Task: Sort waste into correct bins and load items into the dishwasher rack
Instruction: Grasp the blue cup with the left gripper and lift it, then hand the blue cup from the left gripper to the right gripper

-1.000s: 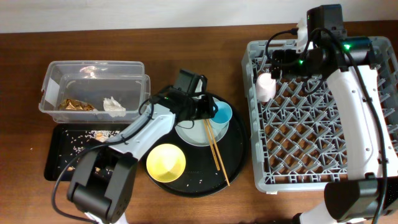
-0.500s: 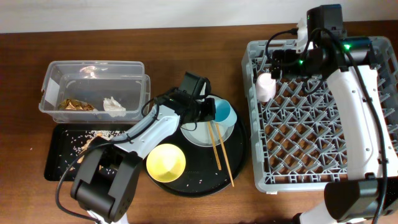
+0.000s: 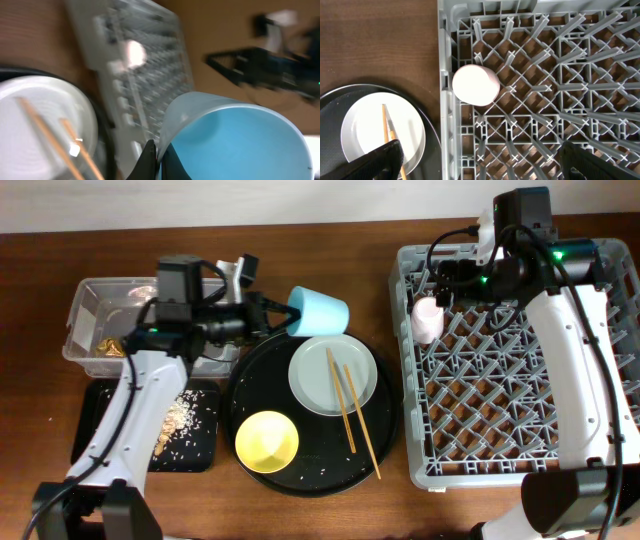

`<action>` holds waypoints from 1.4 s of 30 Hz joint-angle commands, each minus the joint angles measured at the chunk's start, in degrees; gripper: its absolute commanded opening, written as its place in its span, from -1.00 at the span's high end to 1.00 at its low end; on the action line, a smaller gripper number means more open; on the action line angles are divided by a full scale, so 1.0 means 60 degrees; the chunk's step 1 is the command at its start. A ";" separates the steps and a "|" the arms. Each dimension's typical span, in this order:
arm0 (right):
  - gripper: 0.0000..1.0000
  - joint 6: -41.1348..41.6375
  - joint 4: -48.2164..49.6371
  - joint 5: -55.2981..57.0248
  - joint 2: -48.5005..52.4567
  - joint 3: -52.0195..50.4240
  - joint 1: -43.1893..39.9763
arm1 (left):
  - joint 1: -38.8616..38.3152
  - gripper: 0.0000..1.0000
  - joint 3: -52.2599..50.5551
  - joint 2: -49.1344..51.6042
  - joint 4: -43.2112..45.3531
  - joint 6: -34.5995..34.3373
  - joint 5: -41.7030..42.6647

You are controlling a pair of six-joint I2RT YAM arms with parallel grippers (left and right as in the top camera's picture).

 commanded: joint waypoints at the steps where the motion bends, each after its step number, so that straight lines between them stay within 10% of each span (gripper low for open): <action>1: -0.97 0.0033 0.0004 -0.0055 -0.0047 0.0080 -0.0029 | 0.0295 0.99 0.0135 -0.0197 -0.0011 0.0310 0.2521; 7: -0.97 -0.0255 -0.0433 -0.2641 -0.0186 0.0095 -0.0098 | 0.0295 0.99 0.0135 -0.0197 0.0055 0.0306 0.2718; 14: -0.89 -0.6564 -0.3428 -1.1719 -0.0929 0.0091 -0.2120 | 0.0153 0.99 0.0135 -0.0197 0.0361 0.0291 0.2681; 21: -0.91 -0.8196 -0.4452 -1.1774 -0.0911 -0.0135 -0.1257 | -0.1126 0.99 0.0135 -0.0197 0.3523 -0.2029 0.2703; 33: -0.89 -0.8185 -0.3763 -1.1588 -0.0561 -0.0149 0.0248 | -0.1552 0.99 0.0135 -0.0197 0.4135 -0.2310 0.2943; 42: -0.43 -0.8185 -0.3442 -1.1497 -0.0087 -0.0153 0.0608 | -0.1552 0.99 0.0135 -0.0197 0.4135 -0.2306 0.2965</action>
